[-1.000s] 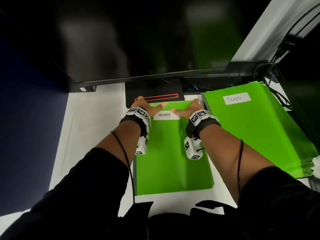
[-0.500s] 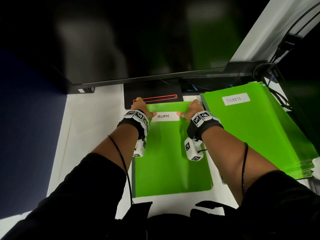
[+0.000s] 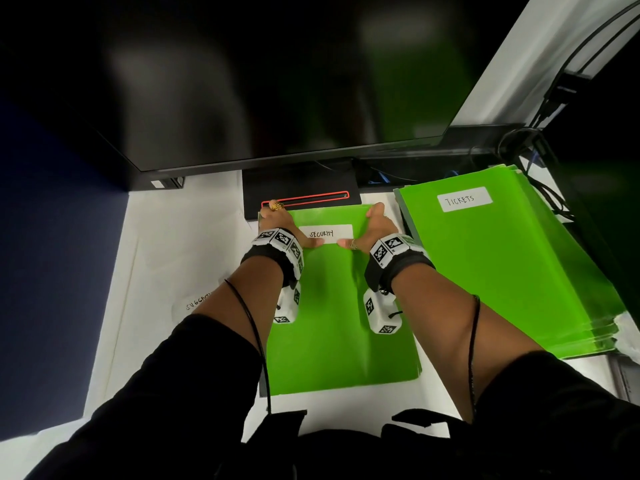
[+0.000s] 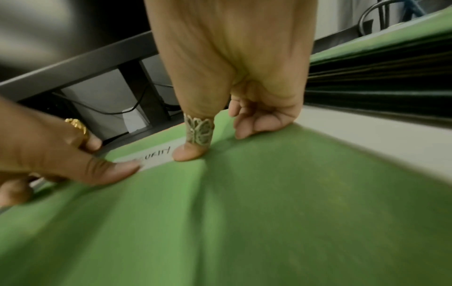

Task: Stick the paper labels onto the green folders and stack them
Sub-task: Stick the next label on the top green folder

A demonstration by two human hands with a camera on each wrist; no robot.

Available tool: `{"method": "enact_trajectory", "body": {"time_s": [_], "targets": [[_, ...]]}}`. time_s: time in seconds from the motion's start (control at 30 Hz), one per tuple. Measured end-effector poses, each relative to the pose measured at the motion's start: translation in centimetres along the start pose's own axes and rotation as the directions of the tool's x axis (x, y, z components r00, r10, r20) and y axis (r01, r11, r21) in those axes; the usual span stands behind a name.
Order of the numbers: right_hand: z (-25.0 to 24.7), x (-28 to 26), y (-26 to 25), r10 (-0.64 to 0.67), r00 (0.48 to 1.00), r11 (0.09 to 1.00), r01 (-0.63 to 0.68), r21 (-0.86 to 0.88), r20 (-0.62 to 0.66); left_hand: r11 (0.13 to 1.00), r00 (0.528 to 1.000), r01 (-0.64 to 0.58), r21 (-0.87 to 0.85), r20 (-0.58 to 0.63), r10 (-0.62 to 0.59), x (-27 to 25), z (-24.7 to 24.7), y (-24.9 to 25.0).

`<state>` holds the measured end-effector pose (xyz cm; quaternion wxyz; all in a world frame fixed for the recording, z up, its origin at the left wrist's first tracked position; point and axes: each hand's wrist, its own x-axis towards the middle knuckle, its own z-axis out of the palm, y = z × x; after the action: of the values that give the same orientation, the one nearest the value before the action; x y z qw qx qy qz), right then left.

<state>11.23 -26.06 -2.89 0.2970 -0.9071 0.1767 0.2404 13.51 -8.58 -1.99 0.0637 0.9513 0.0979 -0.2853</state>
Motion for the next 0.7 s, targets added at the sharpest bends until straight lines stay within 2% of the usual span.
{"method": "enact_trajectory", "body": {"time_s": [0.2, 0.3, 0.43, 0.57, 0.7], "targets": [[-1.2, 0.2, -0.2, 0.038, 0.997, 0.999, -0.037, -0.02, 0.06, 0.998, 0.999, -0.028, -0.058, -0.019, 0.027, 0.4, -0.1, -0.5], [-1.3, 0.2, 0.3, 0.02, 1.0, 1.0, -0.02, -0.023, 0.0, 0.996, 0.999, -0.051, -0.071, -0.013, 0.05, 0.5, -0.2, -0.9], [-0.8, 0.2, -0.7, 0.076, 0.997, 0.997, -0.077, -0.03, -0.017, 0.987, 0.999, -0.051, -0.151, -0.027, 0.047, 0.9, -0.4, -1.4], [0.6, -0.2, -1.2, 0.08, 0.987, 0.997, -0.081, -0.003, -0.138, 0.979, 1.0, -0.001, -0.202, -0.029, -0.005, 0.2, -0.2, -0.7], [0.6, -0.2, -1.1, 0.082, 0.984, 0.996, -0.088, -0.028, -0.157, 0.976, 0.991, -0.011, -0.217, -0.133, -0.018, 0.0, 1.1, -0.2]]}}
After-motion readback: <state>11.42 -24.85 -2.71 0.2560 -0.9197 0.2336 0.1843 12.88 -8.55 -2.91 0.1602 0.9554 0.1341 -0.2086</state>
